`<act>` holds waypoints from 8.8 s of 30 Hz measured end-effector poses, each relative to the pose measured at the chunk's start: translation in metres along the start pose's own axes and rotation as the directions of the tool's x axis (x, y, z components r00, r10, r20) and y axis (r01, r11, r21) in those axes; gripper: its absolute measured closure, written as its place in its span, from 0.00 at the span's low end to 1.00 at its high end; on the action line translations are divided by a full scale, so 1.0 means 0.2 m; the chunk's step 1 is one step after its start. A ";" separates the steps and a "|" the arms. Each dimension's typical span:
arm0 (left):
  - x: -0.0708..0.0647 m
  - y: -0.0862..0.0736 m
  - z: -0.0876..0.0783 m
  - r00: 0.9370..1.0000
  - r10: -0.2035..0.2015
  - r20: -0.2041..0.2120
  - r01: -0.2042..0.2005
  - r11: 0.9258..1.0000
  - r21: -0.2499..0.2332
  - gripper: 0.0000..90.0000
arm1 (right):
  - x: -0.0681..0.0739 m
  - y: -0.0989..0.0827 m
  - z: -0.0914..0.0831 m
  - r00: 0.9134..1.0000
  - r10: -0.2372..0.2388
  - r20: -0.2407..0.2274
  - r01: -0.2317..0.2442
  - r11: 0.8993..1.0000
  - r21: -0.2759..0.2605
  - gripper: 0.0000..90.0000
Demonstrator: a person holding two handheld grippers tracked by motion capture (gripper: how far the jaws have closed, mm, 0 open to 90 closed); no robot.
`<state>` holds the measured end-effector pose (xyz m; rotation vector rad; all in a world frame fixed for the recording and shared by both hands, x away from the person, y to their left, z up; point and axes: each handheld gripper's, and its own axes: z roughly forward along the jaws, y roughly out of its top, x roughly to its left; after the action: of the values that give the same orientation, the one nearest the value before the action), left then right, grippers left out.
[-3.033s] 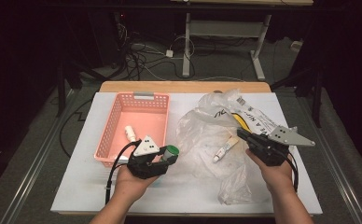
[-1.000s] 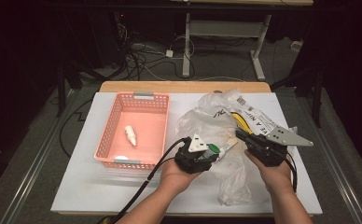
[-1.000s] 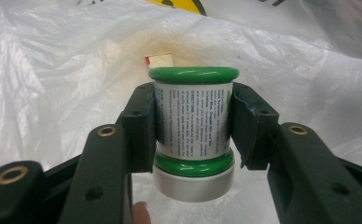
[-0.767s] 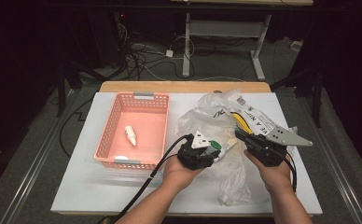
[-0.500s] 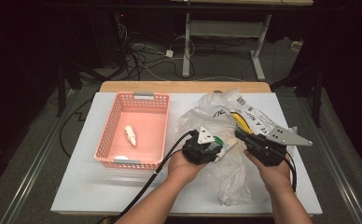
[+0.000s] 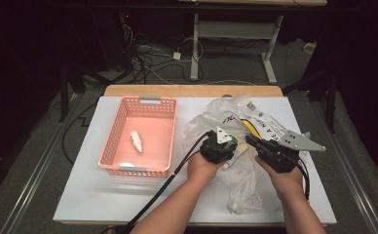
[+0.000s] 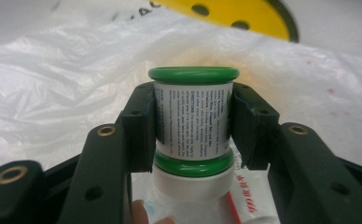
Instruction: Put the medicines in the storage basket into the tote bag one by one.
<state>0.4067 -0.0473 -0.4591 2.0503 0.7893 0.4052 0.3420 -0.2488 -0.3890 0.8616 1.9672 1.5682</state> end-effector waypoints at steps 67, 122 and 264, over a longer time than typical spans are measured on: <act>-0.06 -0.25 -0.76 0.988 -0.012 0.155 0.012 1.000 0.002 0.00 | 0.02 0.00 -0.01 1.000 -0.015 0.005 0.015 1.000 0.006 1.00; 0.94 -0.28 -0.93 0.908 -0.348 -0.233 0.392 0.902 0.182 0.20 | 0.00 0.00 -0.01 1.000 -0.008 0.006 0.008 1.000 0.006 1.00; -0.12 -0.07 -0.44 0.972 0.022 0.232 -0.037 0.997 0.063 0.65 | 0.03 0.00 -0.04 1.000 -0.026 0.006 0.026 1.000 -0.002 1.00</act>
<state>0.3348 -0.0028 -0.4211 2.1265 0.6381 0.1531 0.3334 -0.2498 -0.3873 0.8350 1.9646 1.5514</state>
